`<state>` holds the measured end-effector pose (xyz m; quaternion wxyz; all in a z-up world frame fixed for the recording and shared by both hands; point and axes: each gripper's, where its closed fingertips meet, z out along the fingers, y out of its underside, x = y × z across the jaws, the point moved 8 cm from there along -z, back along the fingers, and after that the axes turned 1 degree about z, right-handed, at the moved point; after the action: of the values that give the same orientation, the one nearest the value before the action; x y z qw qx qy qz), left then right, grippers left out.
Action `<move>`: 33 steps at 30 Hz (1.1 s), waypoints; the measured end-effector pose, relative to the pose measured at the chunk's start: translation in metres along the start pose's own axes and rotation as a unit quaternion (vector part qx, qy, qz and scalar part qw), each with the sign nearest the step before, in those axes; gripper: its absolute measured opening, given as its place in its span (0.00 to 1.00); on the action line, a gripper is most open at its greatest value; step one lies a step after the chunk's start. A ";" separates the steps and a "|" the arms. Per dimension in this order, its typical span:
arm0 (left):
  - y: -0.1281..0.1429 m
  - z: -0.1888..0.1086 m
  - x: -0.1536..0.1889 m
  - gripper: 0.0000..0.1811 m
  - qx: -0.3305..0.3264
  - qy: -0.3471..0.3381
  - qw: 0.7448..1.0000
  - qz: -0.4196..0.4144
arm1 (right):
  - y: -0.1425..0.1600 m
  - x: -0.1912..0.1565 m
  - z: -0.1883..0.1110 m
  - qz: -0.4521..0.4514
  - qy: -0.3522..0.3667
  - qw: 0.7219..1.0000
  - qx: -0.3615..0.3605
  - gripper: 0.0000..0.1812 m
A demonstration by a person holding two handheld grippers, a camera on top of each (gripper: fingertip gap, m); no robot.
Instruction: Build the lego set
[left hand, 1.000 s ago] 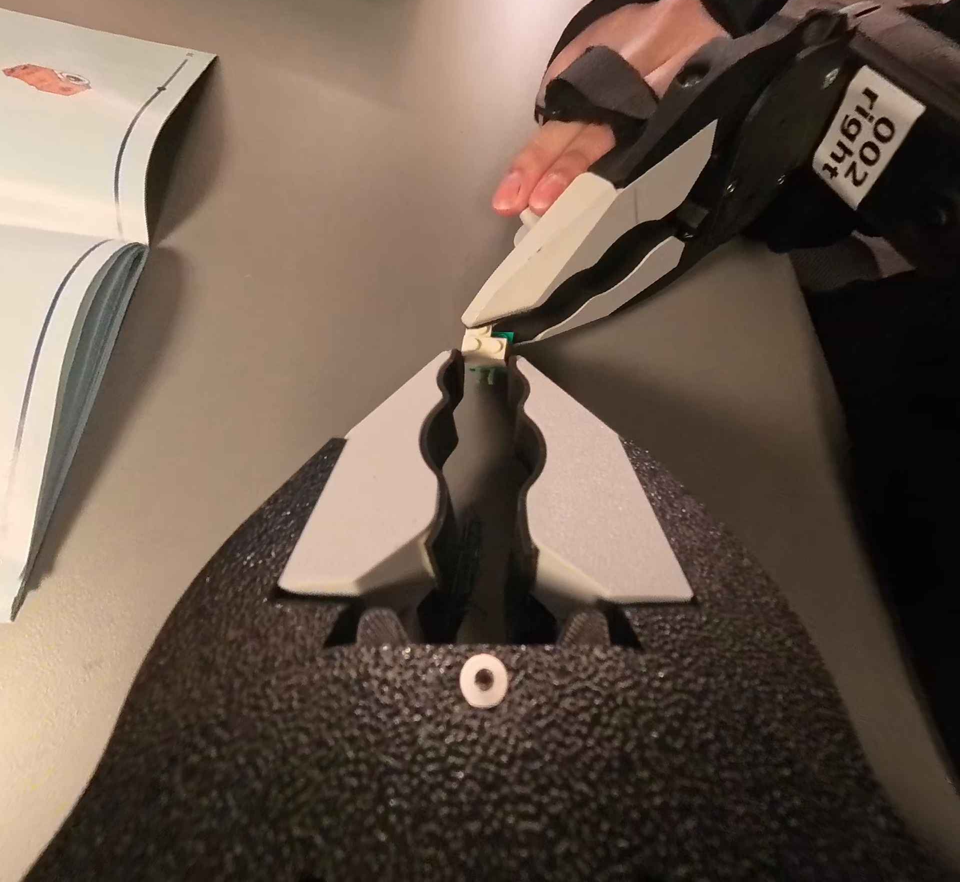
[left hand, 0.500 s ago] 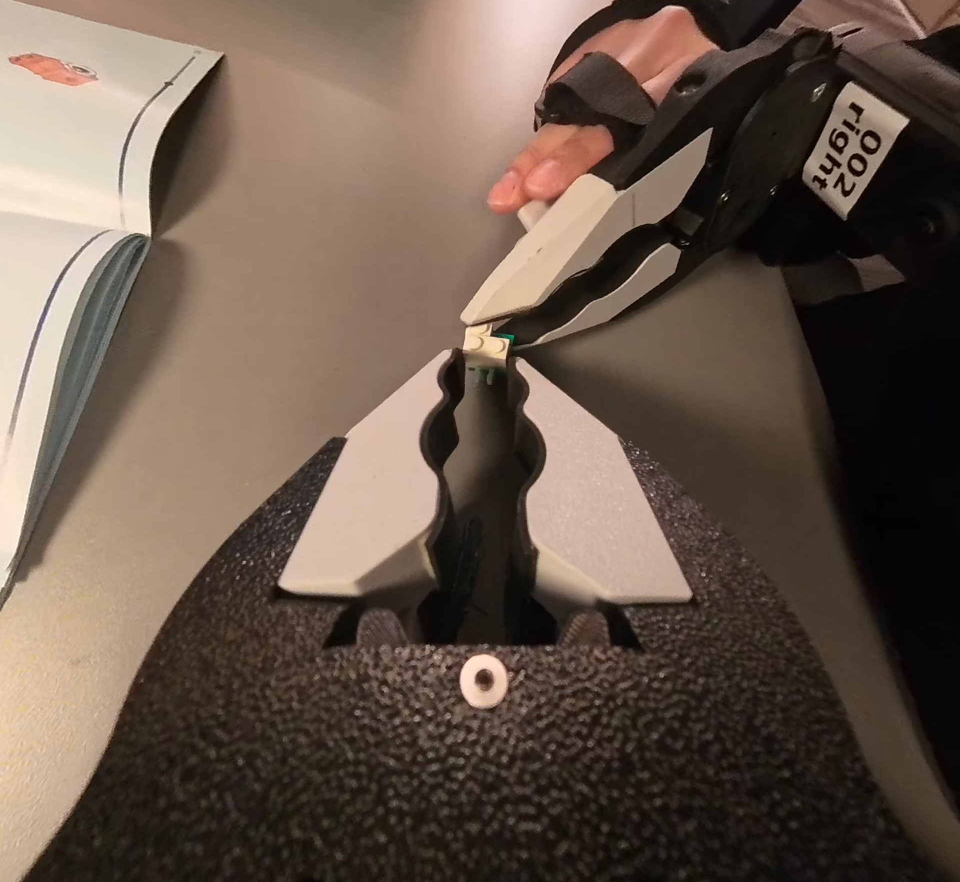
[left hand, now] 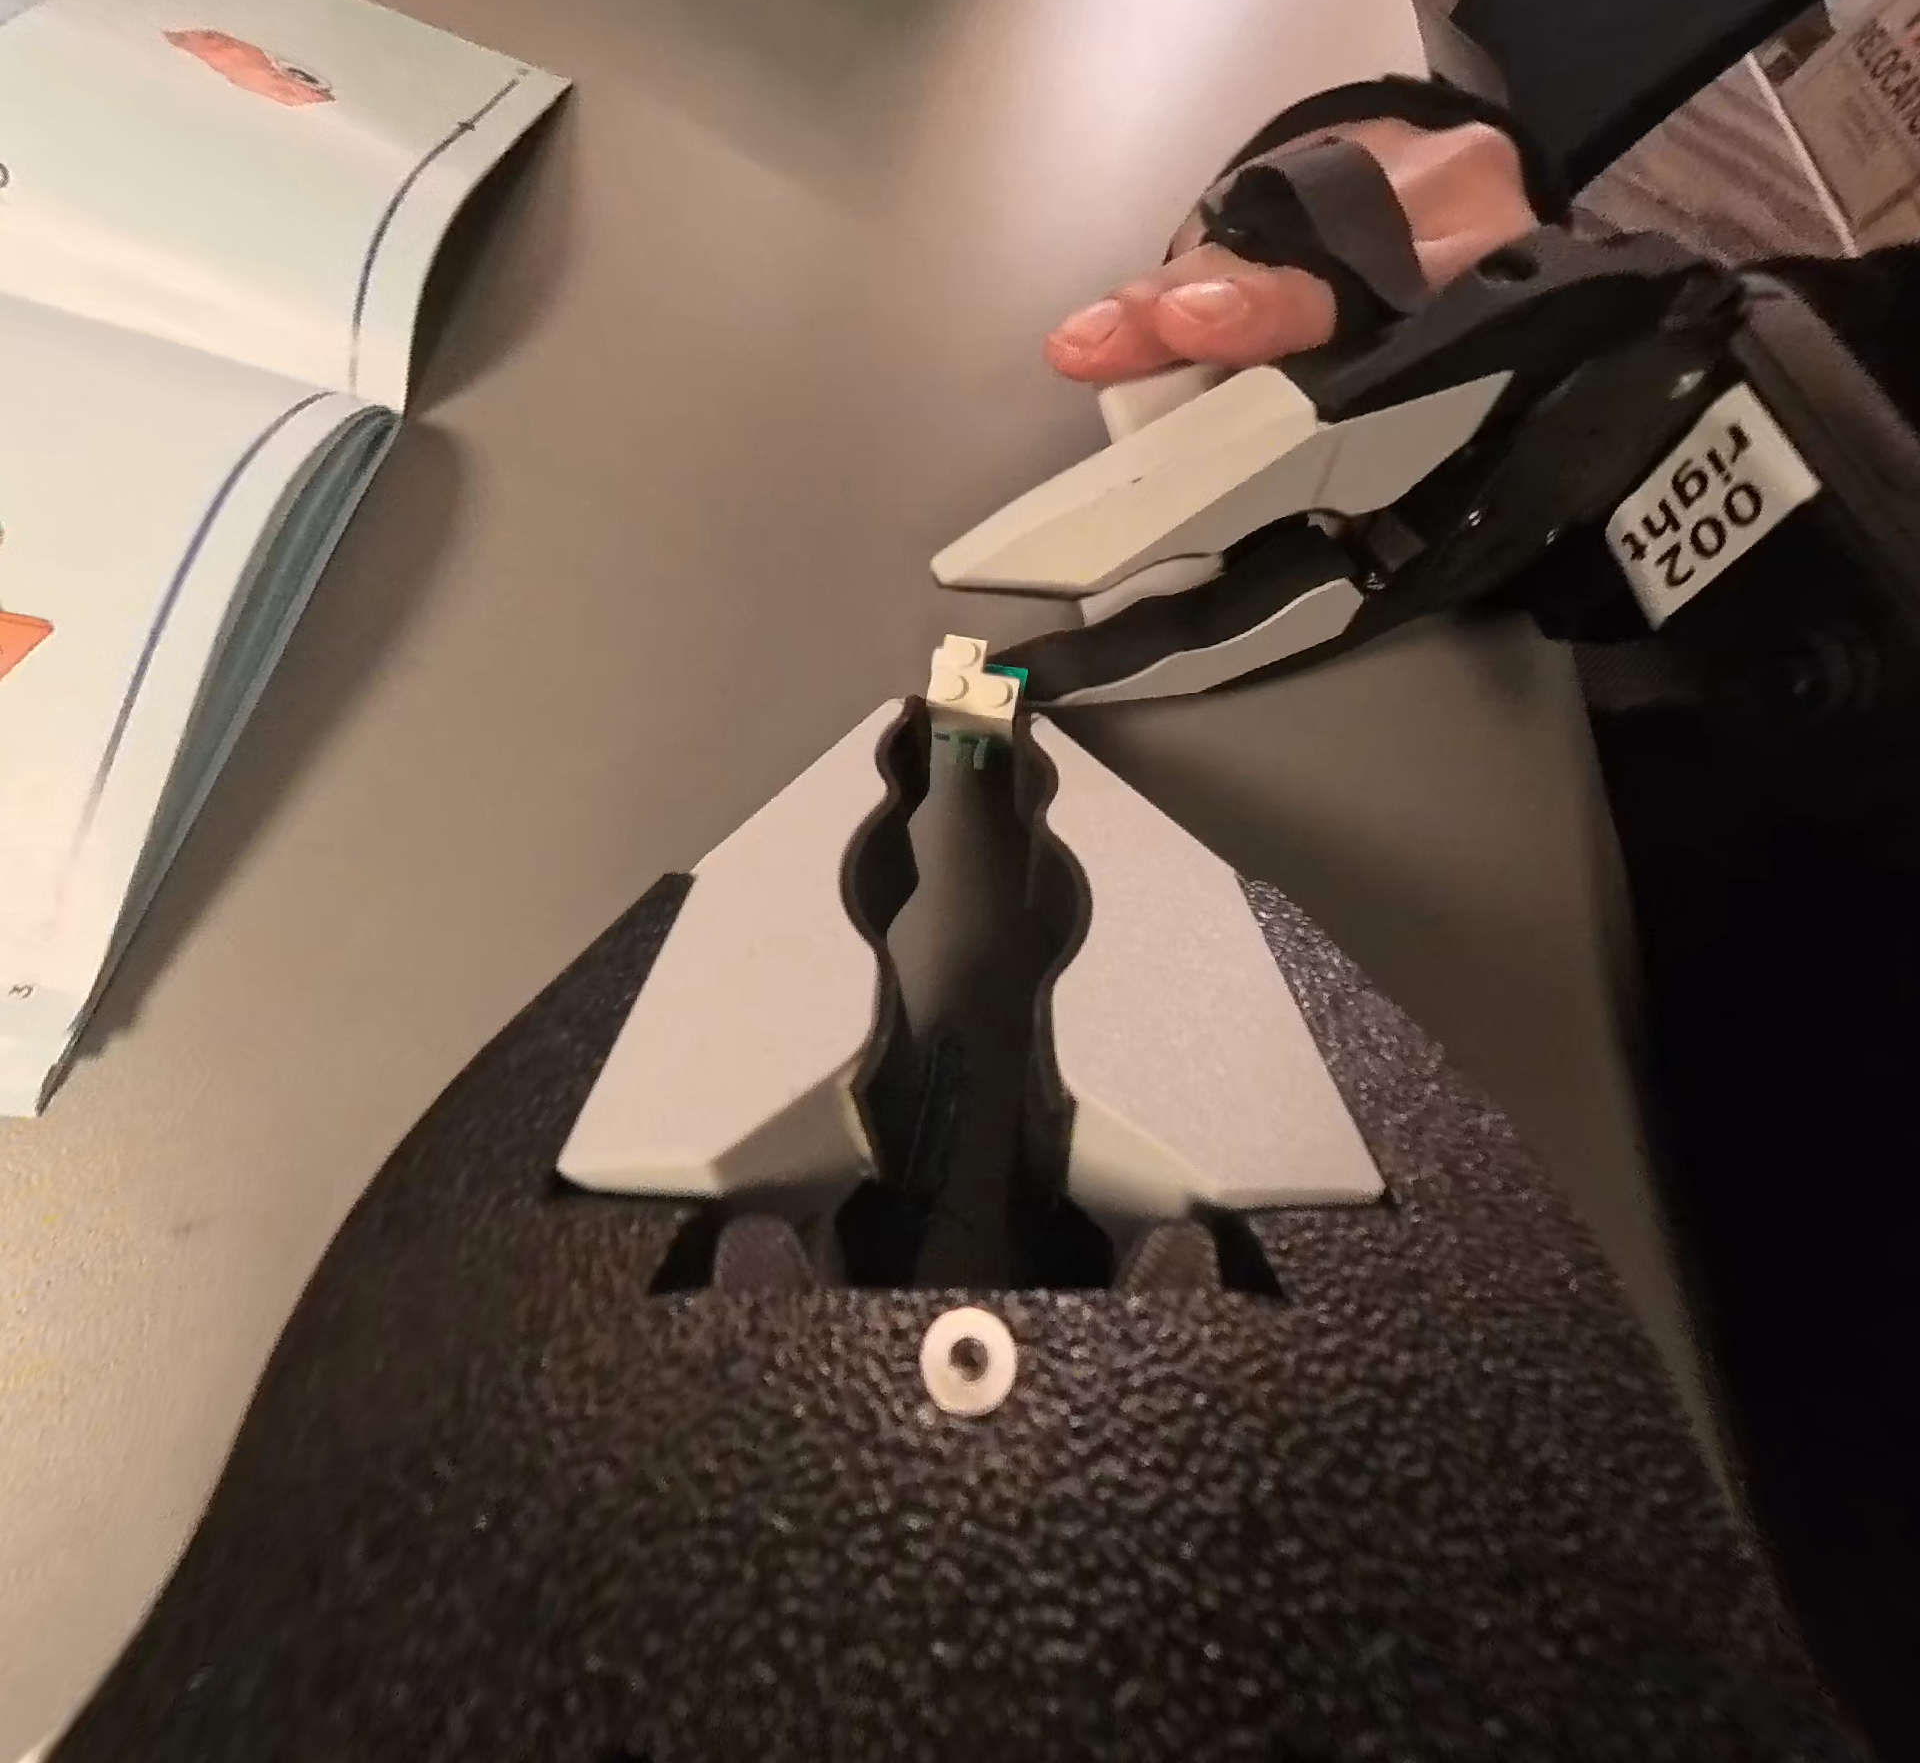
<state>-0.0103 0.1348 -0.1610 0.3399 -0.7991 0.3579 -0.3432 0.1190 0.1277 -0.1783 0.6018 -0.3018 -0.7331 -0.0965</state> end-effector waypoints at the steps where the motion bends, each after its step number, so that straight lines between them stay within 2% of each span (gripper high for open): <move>1: -0.001 -0.001 -0.001 0.07 0.003 -0.001 1.000 -0.007 | 0.000 0.000 0.001 -0.009 0.005 1.000 -0.006 0.16; 8: -0.004 -0.002 0.002 0.07 0.016 0.023 0.999 -0.036 | -0.001 0.001 0.006 -0.055 0.016 0.998 -0.038 0.18; 15: -0.005 0.000 0.005 0.07 0.017 0.041 0.998 -0.039 | -0.002 0.000 0.007 -0.076 0.024 0.996 -0.045 0.12; 19: -0.004 0.001 0.006 0.07 0.013 0.036 0.999 -0.031 | -0.002 0.000 0.008 -0.078 0.019 0.996 -0.049 0.09; 28: -0.004 0.003 0.006 0.07 -0.001 0.020 1.000 -0.013 | -0.002 -0.001 0.010 -0.092 -0.002 0.994 -0.063 0.08; 33: -0.004 0.001 0.006 0.07 0.000 0.016 1.000 -0.013 | -0.003 0.000 0.011 -0.108 0.011 0.992 -0.063 0.07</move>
<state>-0.0048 0.1327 -0.1563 0.3299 -0.7979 0.3530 -0.3605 0.1083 0.1312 -0.1802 0.5755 -0.2568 -0.7474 -0.2104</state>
